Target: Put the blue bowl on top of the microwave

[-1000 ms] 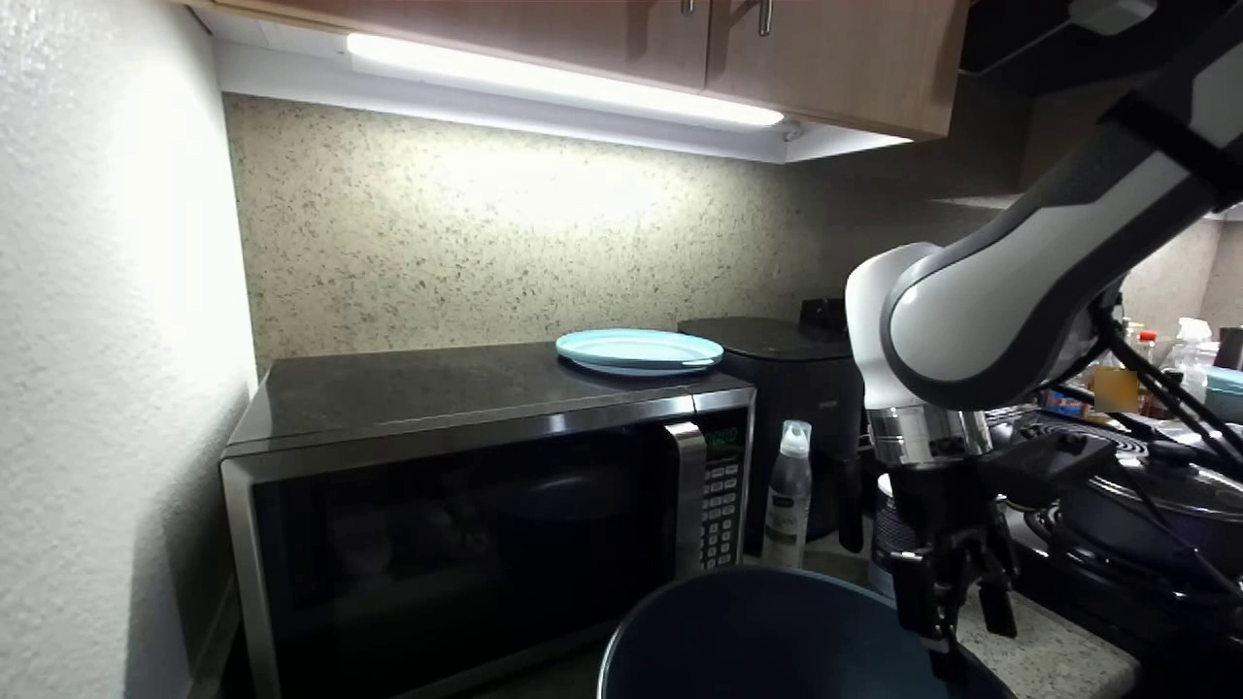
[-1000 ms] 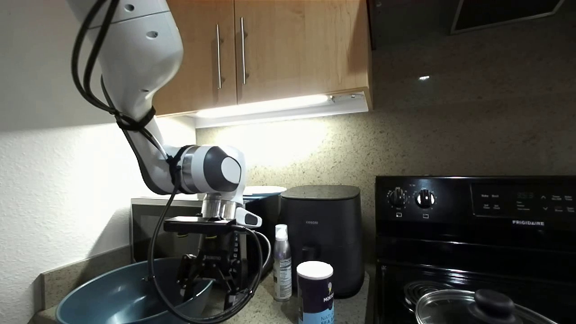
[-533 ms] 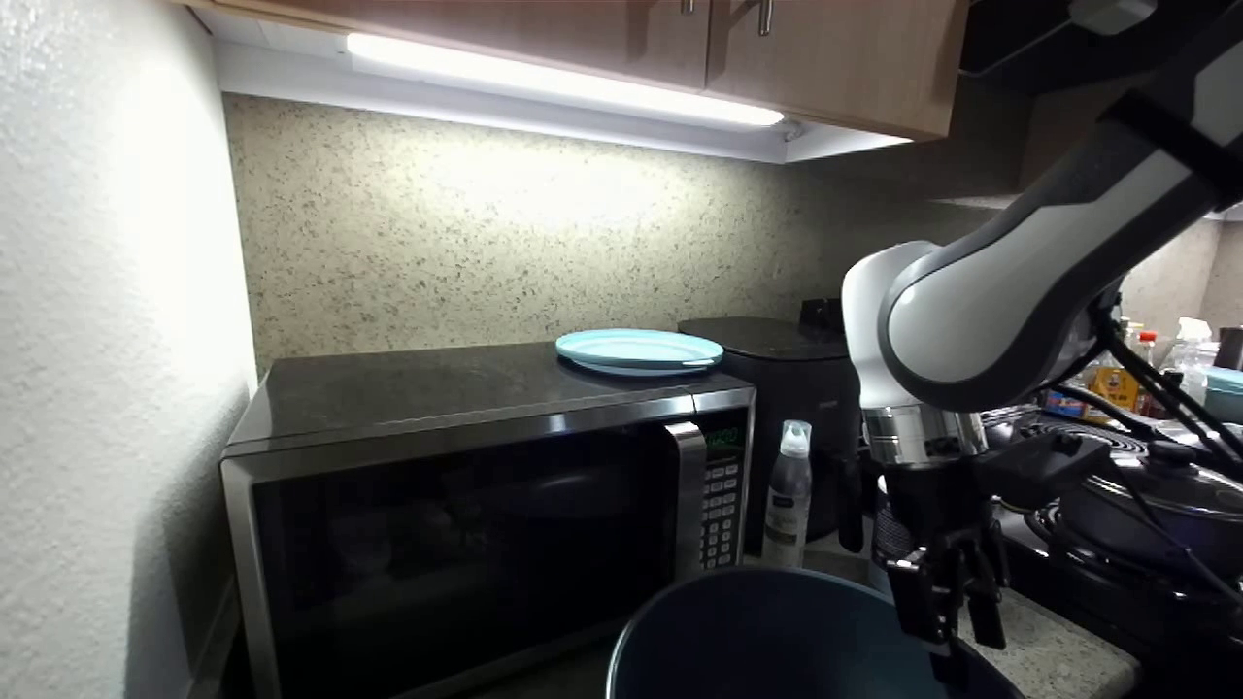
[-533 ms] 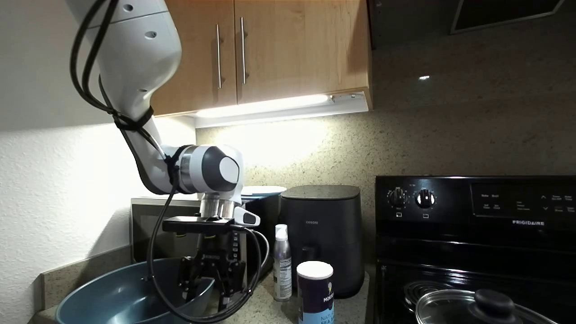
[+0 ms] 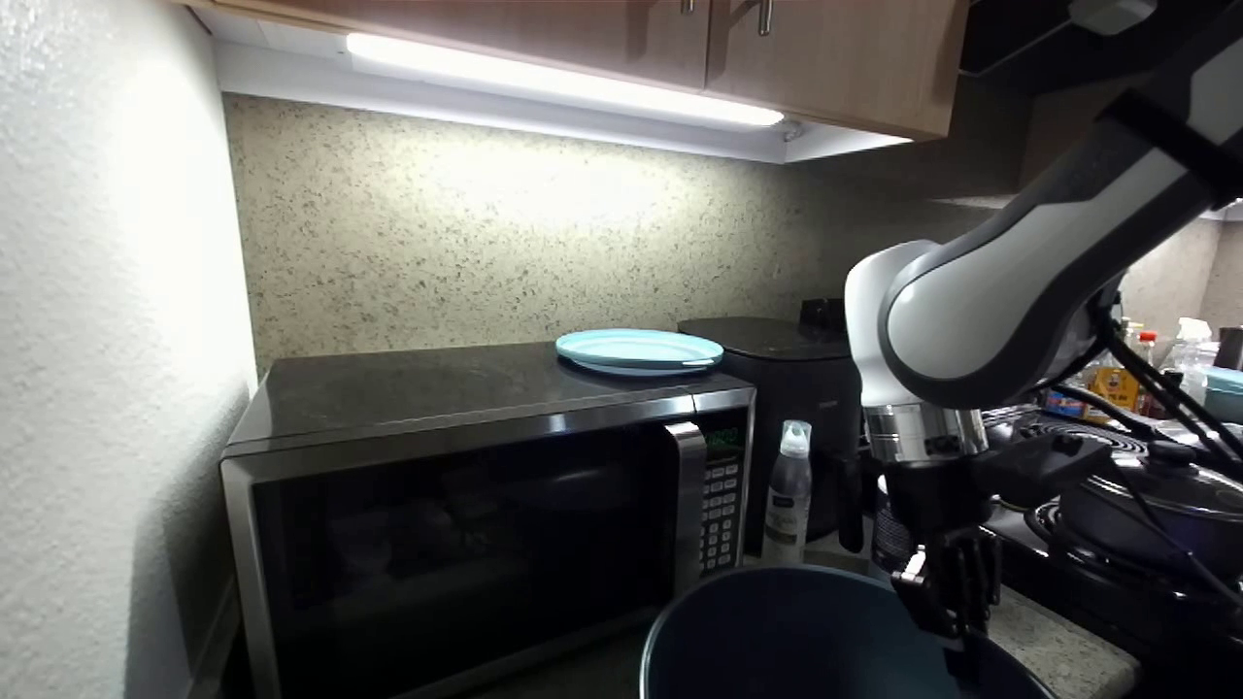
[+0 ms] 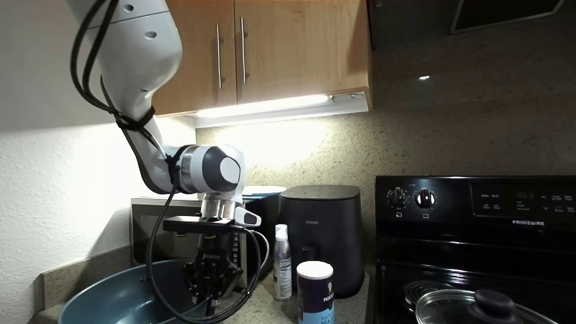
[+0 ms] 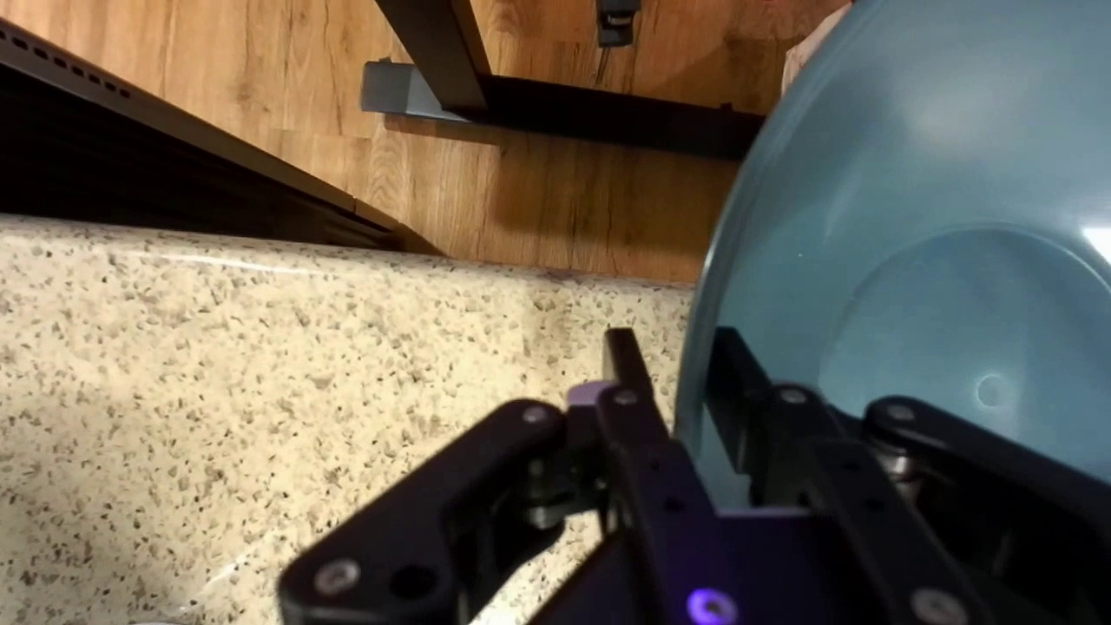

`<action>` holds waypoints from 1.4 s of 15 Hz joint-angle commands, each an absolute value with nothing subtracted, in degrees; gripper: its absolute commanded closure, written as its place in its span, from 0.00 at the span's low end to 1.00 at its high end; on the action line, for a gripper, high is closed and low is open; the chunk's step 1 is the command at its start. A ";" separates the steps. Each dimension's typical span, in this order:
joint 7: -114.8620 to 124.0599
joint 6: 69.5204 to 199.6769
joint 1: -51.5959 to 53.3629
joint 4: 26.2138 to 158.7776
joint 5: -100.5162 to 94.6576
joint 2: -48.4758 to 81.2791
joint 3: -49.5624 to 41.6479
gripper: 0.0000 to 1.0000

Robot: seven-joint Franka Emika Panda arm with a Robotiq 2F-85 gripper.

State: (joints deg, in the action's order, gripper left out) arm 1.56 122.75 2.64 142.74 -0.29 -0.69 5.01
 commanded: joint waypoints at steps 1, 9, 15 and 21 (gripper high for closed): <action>2.46 123.79 2.95 143.78 1.10 -1.71 4.36 0.94; 6.58 128.63 4.59 149.18 0.61 -11.66 5.71 0.92; 8.93 132.12 6.22 153.61 3.46 -20.88 6.39 0.92; 8.74 131.17 6.03 152.13 2.25 -19.14 6.83 0.92</action>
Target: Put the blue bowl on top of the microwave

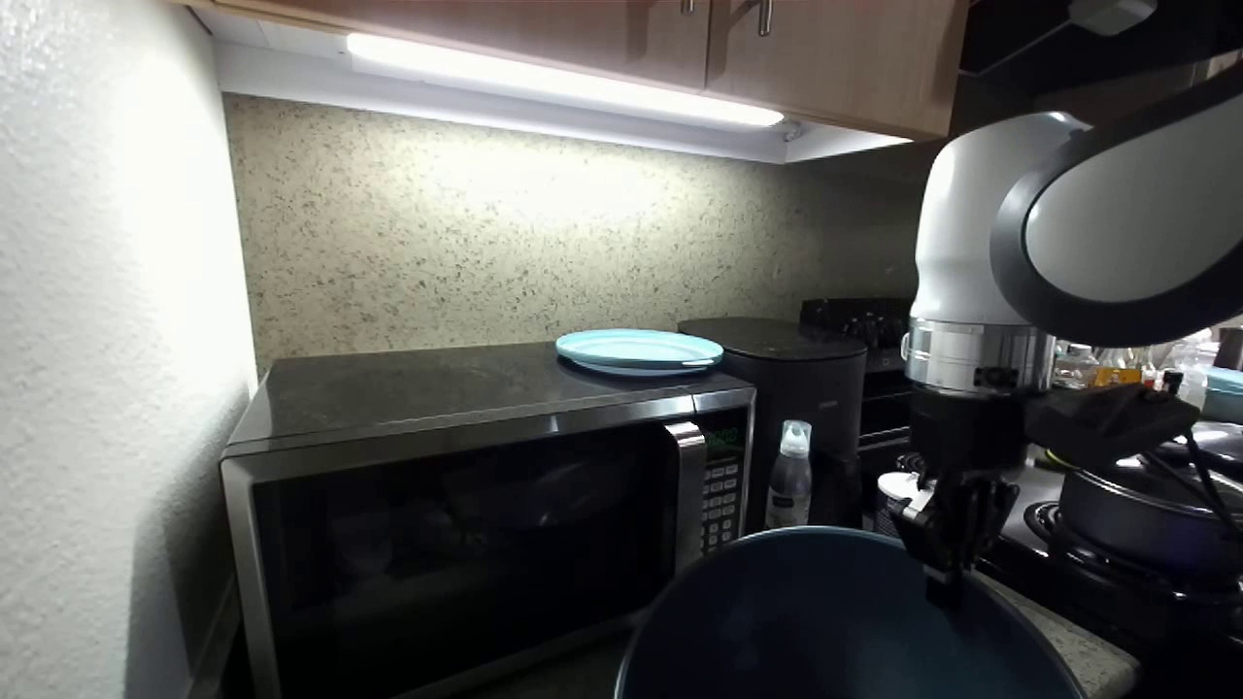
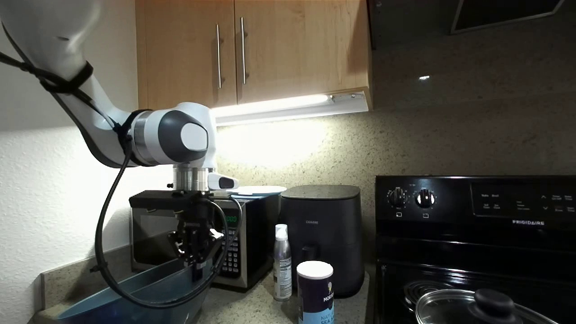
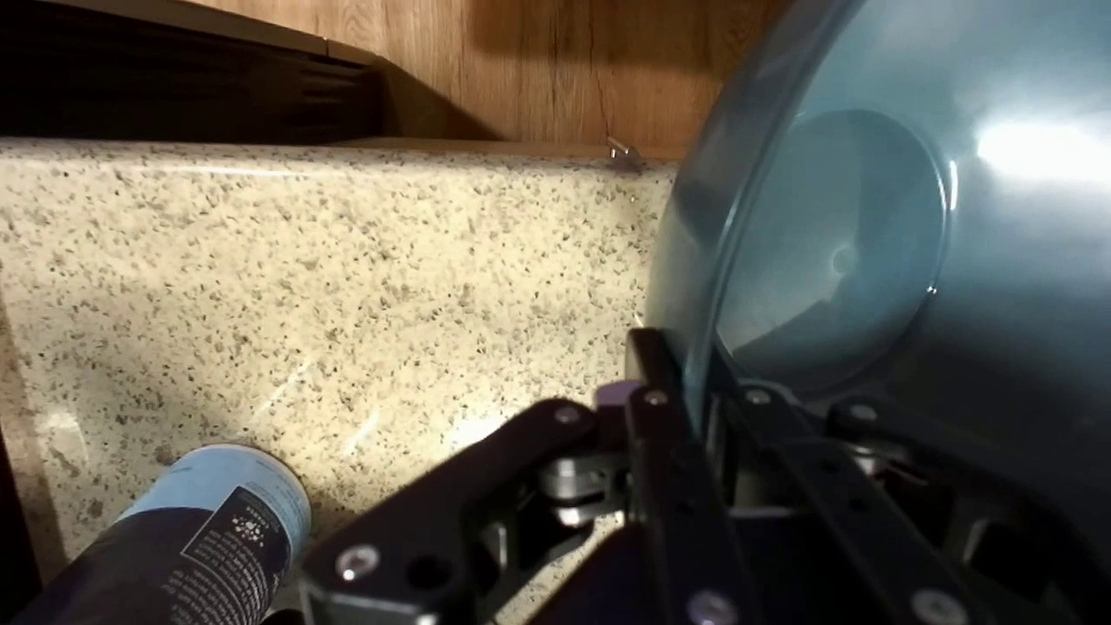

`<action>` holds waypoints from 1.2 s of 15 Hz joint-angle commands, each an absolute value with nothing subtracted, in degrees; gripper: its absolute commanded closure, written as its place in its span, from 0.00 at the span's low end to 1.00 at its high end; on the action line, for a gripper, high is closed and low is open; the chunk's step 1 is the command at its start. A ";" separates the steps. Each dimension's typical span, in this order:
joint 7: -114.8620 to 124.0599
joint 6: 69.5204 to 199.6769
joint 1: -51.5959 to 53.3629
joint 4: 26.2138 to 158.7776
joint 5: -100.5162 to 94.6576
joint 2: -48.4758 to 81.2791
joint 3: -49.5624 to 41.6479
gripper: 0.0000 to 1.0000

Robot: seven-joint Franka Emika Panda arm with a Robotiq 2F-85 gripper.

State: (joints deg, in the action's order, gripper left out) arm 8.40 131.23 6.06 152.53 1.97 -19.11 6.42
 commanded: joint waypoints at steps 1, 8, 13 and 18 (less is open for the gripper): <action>8.91 131.67 6.09 152.40 1.83 -19.63 7.12 0.92; 8.24 143.30 7.25 159.35 0.05 -30.19 8.94 0.92; 11.06 147.69 5.46 159.30 -0.98 -31.13 10.33 0.92; 10.71 145.92 5.08 159.46 -1.19 -30.11 10.43 0.92</action>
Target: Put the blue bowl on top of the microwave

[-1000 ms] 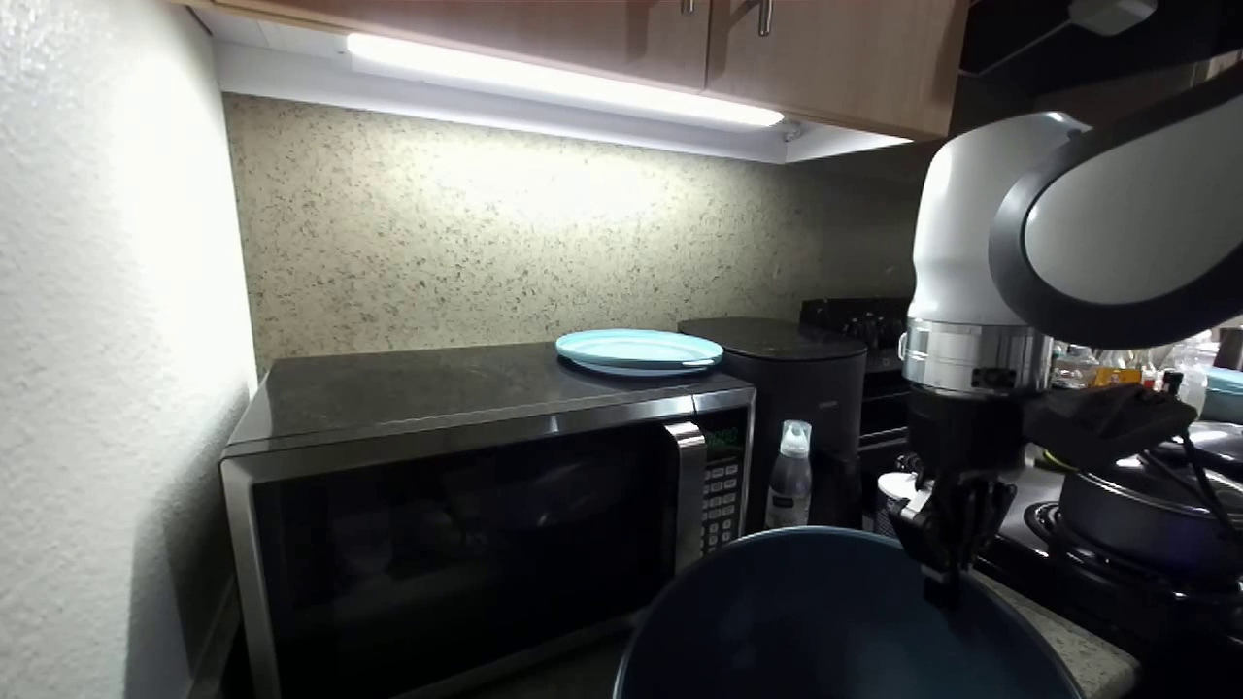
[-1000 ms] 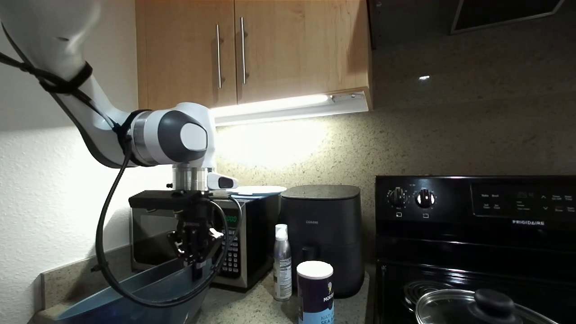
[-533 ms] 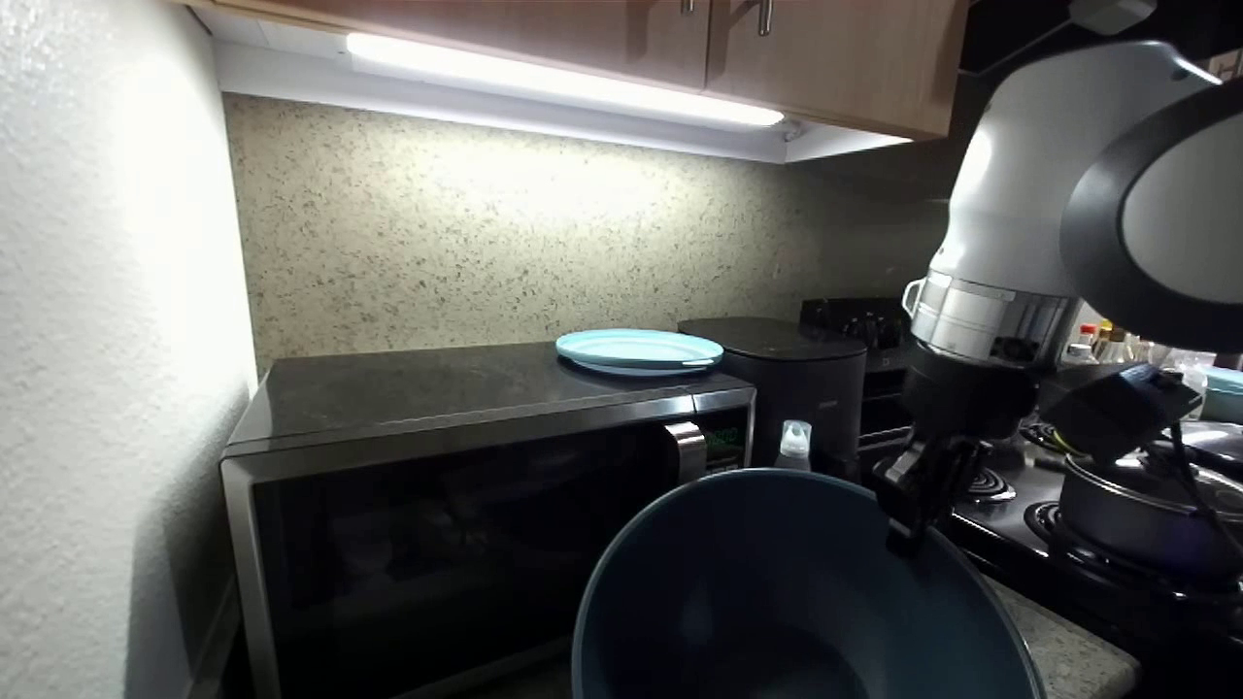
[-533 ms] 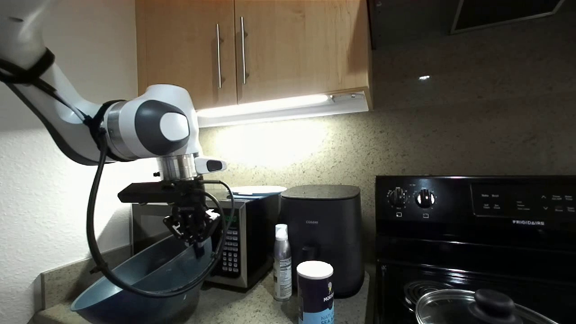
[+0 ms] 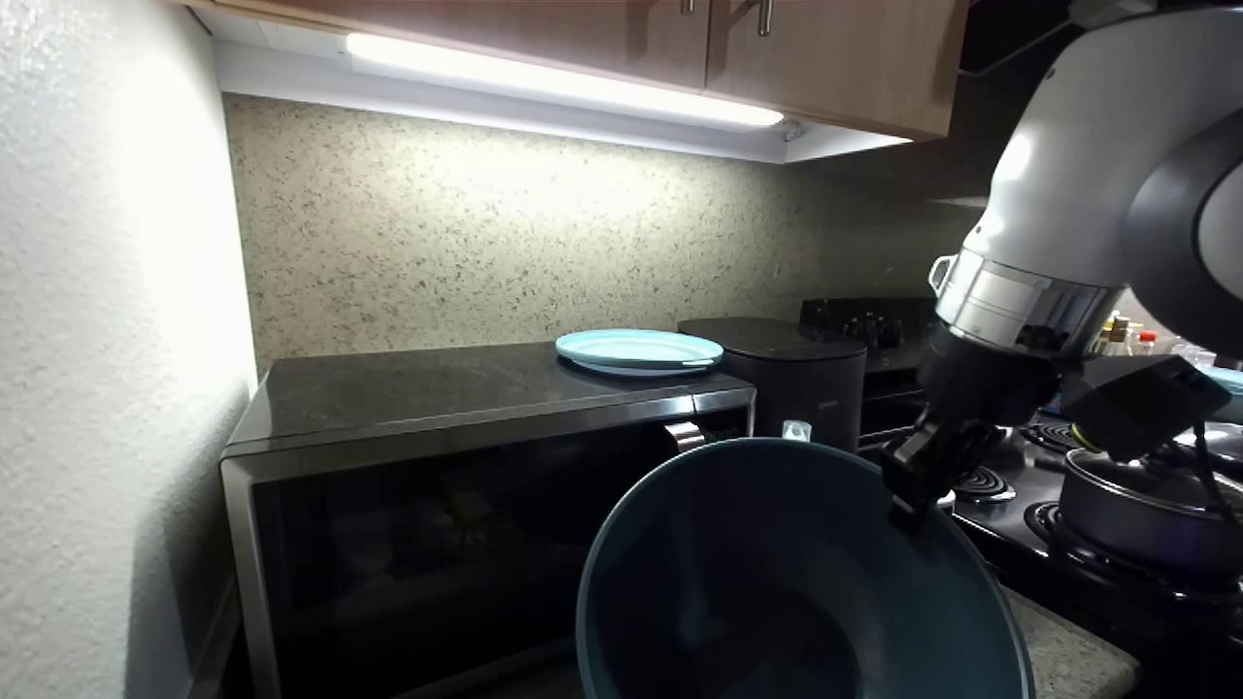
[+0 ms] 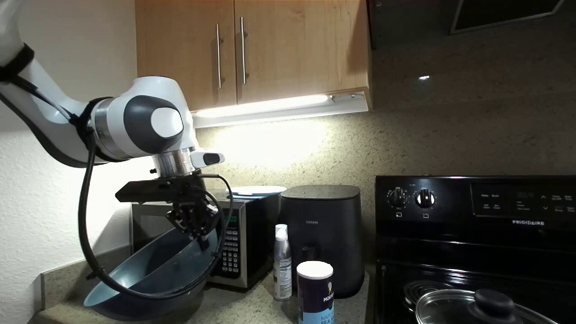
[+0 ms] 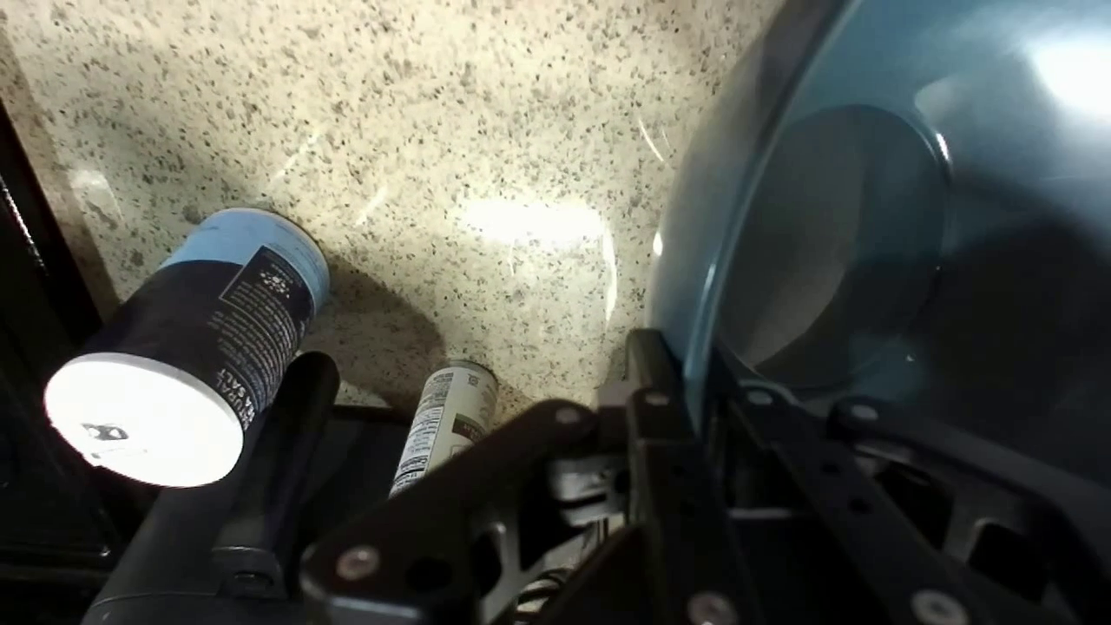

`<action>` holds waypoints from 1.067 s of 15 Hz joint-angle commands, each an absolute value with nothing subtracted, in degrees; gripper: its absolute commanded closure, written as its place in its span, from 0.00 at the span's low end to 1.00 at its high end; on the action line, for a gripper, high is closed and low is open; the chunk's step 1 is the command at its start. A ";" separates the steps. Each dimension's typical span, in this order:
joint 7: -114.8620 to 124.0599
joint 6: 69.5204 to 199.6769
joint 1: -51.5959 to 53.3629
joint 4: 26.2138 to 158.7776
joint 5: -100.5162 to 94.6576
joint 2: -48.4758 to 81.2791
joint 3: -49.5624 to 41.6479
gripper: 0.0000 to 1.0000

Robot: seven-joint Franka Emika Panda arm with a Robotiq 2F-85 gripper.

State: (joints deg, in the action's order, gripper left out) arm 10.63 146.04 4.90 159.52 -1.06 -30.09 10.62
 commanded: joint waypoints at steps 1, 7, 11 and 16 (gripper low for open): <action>10.18 146.35 5.53 159.43 -0.81 -31.30 10.20 0.93; 9.02 148.49 8.91 161.33 0.12 -44.02 9.64 0.93; 9.79 151.19 9.87 161.55 0.96 -50.76 9.48 0.93; 9.80 151.58 8.81 159.07 1.36 -49.52 9.80 0.93</action>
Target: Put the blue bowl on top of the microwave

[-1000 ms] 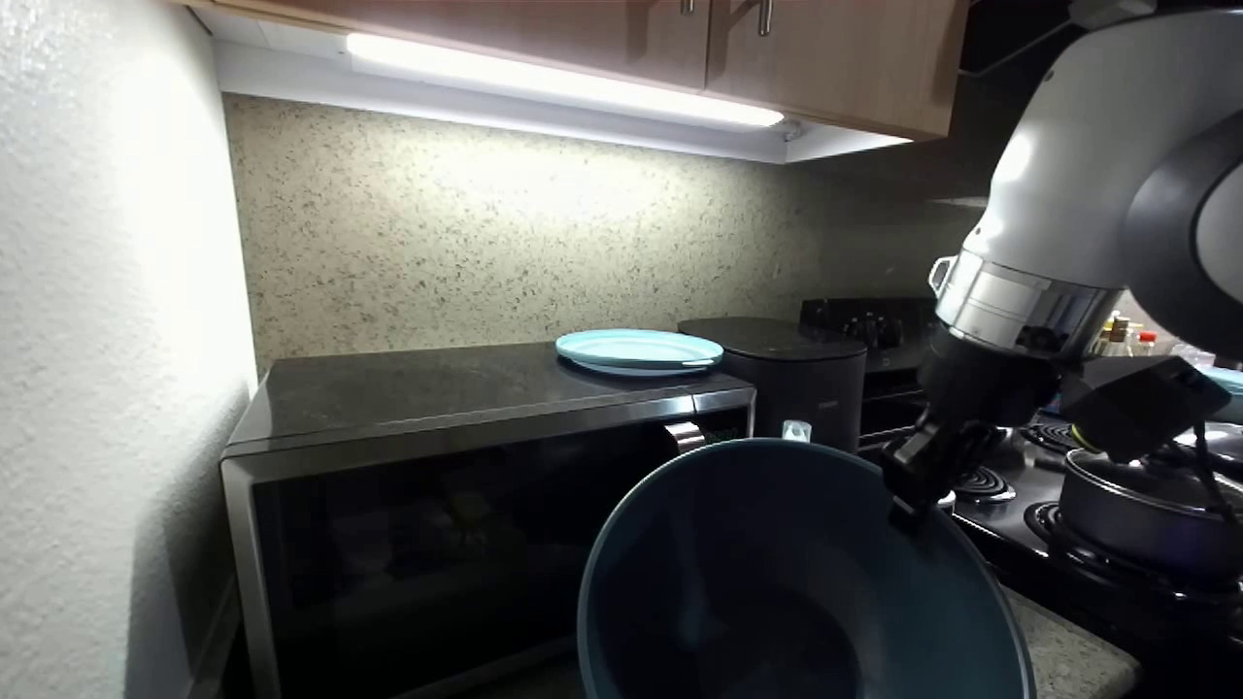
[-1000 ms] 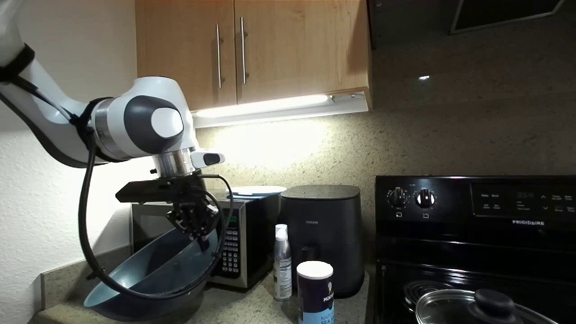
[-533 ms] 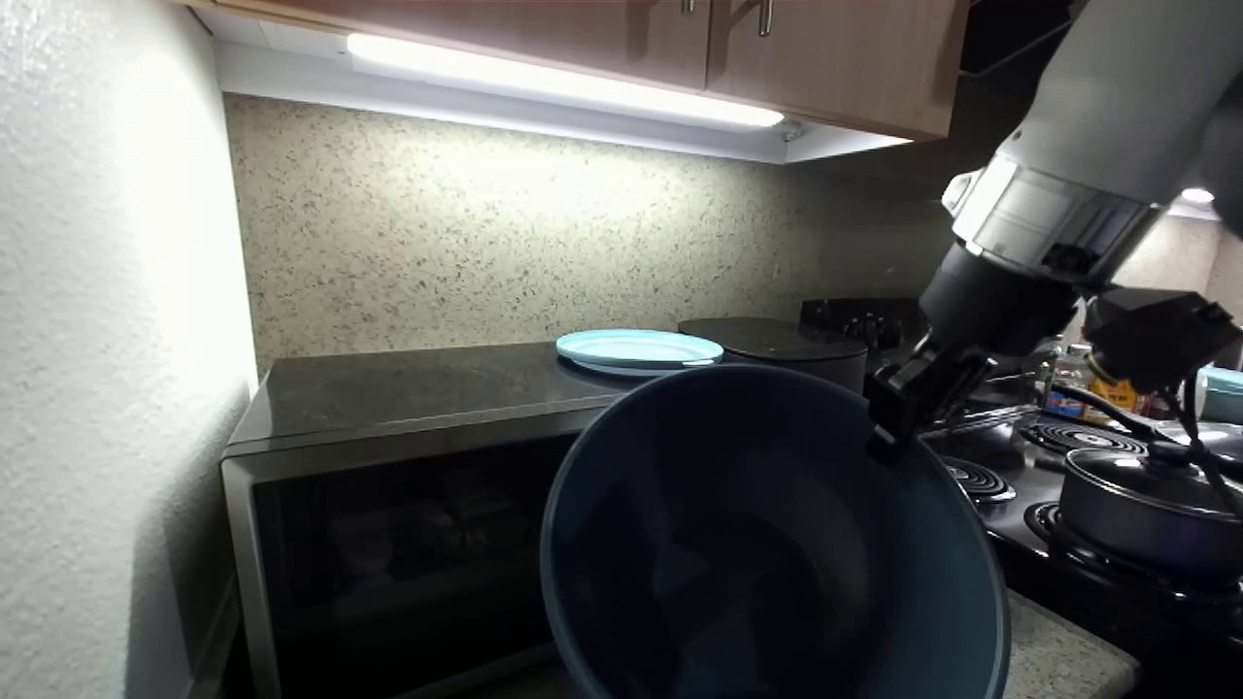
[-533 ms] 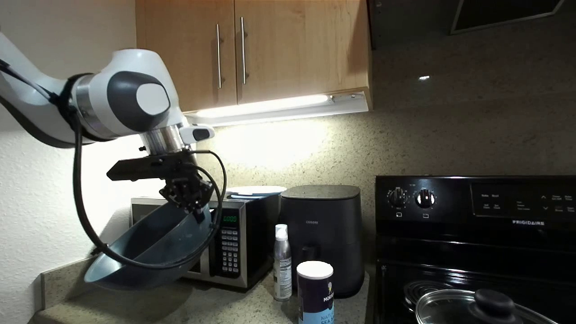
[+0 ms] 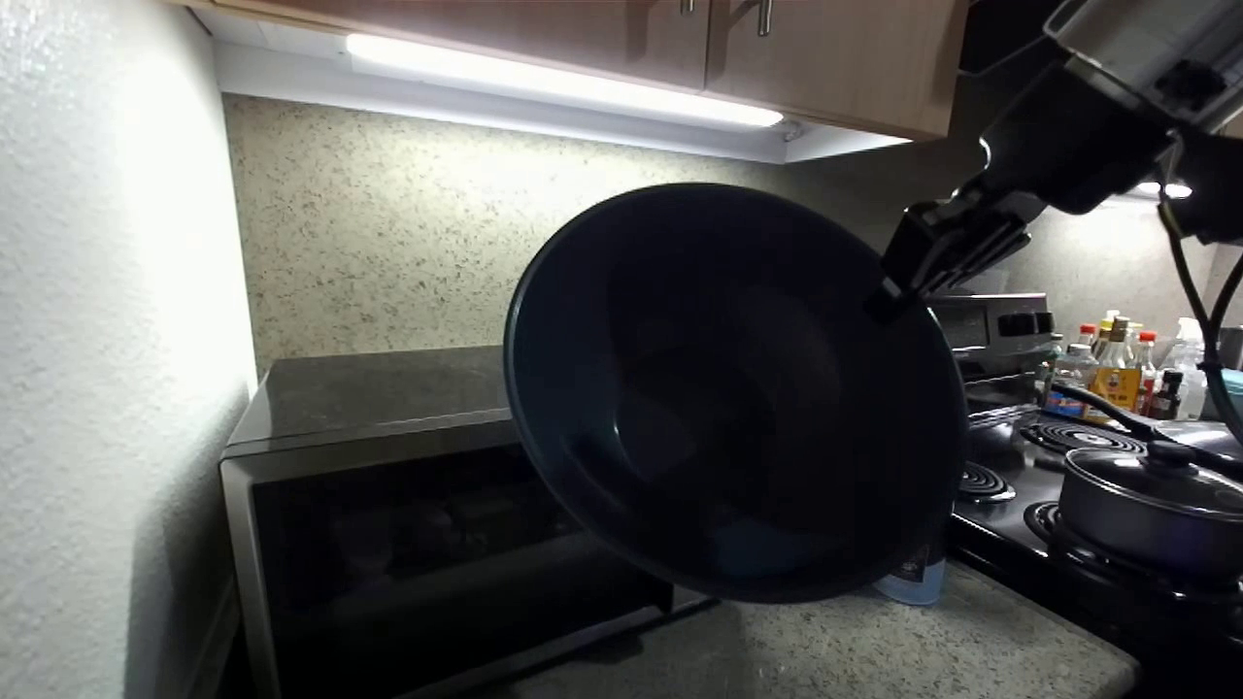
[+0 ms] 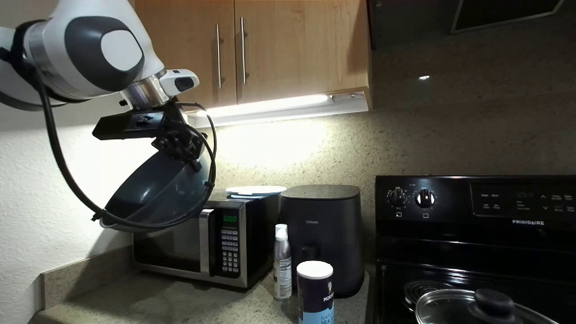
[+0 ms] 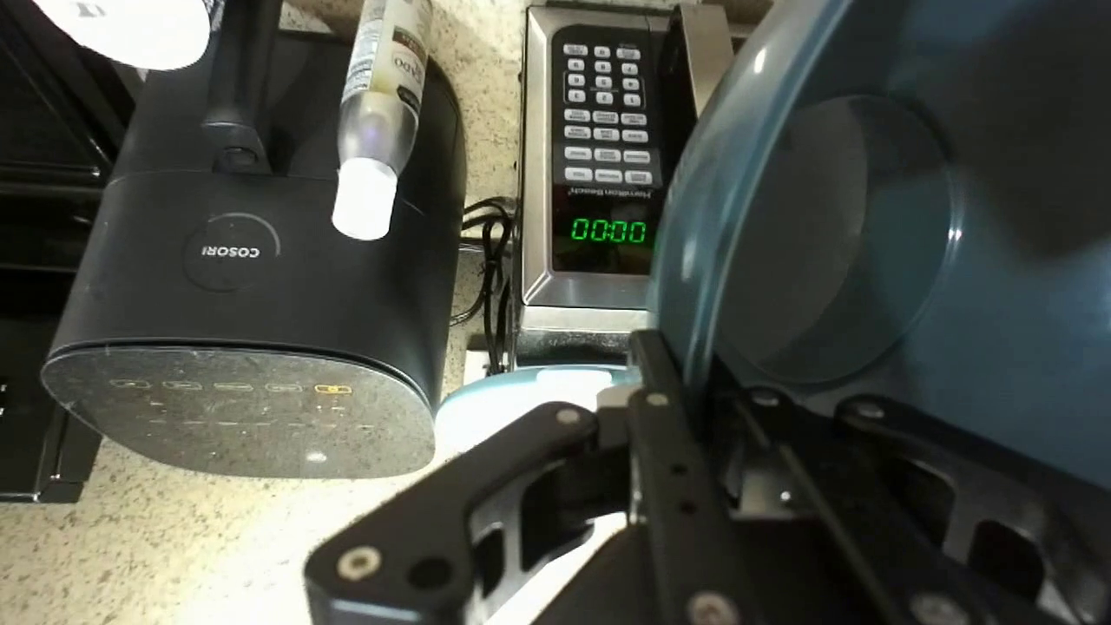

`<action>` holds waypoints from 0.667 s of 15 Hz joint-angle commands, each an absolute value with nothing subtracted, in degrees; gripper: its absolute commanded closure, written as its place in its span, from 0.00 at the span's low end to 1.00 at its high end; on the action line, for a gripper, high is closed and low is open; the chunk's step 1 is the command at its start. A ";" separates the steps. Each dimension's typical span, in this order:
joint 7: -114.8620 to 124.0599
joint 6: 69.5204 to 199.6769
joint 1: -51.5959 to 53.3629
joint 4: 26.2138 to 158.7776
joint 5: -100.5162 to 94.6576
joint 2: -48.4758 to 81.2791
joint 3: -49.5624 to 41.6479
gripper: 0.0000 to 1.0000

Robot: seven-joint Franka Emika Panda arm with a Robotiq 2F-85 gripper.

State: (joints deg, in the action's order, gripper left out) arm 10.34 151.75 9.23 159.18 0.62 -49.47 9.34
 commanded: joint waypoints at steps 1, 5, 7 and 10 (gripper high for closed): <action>9.78 151.62 8.79 159.08 1.39 -49.50 9.63 0.93; 9.85 153.14 9.02 157.38 1.18 -47.96 10.70 0.93; 9.94 153.78 9.16 156.13 1.21 -47.09 11.29 0.93; 9.88 154.63 9.19 153.82 0.92 -45.39 12.47 0.93</action>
State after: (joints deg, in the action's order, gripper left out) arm 10.33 151.93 9.24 156.81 0.61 -47.87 11.53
